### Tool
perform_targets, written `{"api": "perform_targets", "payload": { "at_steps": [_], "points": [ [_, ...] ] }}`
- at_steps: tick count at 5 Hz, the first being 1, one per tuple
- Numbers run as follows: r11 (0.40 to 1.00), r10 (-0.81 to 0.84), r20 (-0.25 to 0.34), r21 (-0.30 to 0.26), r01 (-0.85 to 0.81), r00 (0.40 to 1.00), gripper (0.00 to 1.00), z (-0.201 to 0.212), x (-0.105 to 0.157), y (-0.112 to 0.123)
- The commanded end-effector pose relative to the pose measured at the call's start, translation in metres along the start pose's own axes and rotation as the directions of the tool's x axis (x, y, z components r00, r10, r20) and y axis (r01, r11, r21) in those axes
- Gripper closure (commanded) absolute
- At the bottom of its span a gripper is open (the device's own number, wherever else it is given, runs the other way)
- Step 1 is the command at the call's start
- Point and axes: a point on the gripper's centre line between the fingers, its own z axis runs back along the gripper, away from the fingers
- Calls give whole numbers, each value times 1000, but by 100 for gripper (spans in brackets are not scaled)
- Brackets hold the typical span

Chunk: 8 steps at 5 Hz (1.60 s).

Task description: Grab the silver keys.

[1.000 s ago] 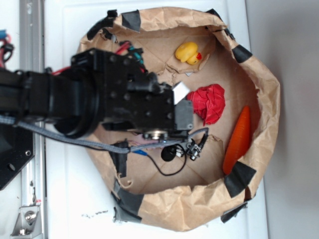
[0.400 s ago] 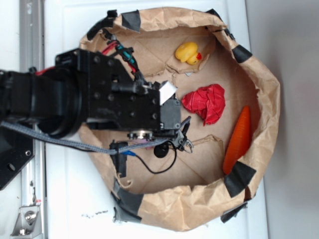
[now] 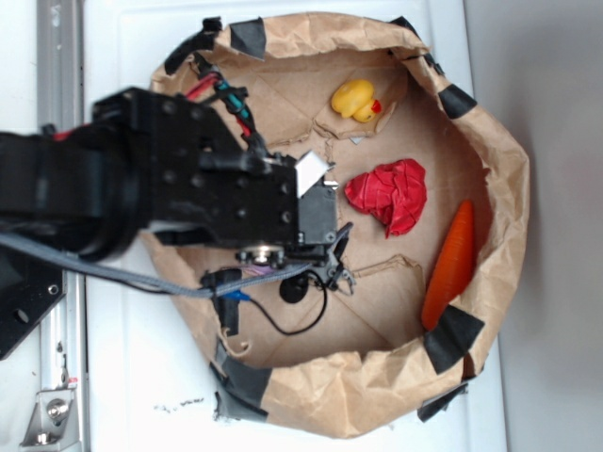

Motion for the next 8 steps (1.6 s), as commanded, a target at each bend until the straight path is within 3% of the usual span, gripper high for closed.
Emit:
{"api": "perform_targets", "payload": {
  "at_steps": [1,2,3,4,6,7,8],
  "points": [
    [985,-127,-75,-130,117,989,100,100,8,-15],
    [902,-286,17,-332,275,958,100,150,-2,-30],
    [953,-209,1,-224,204,978,100,150,14,-41],
    [976,-145,40,-158,150,989,100,140,24,-41],
    [979,-184,96,-65,191,978,100,146,27,-20],
    [980,-197,255,19,199,947,100,147,34,-6],
    [986,-163,335,72,147,928,100,141,32,9]
  ]
}}
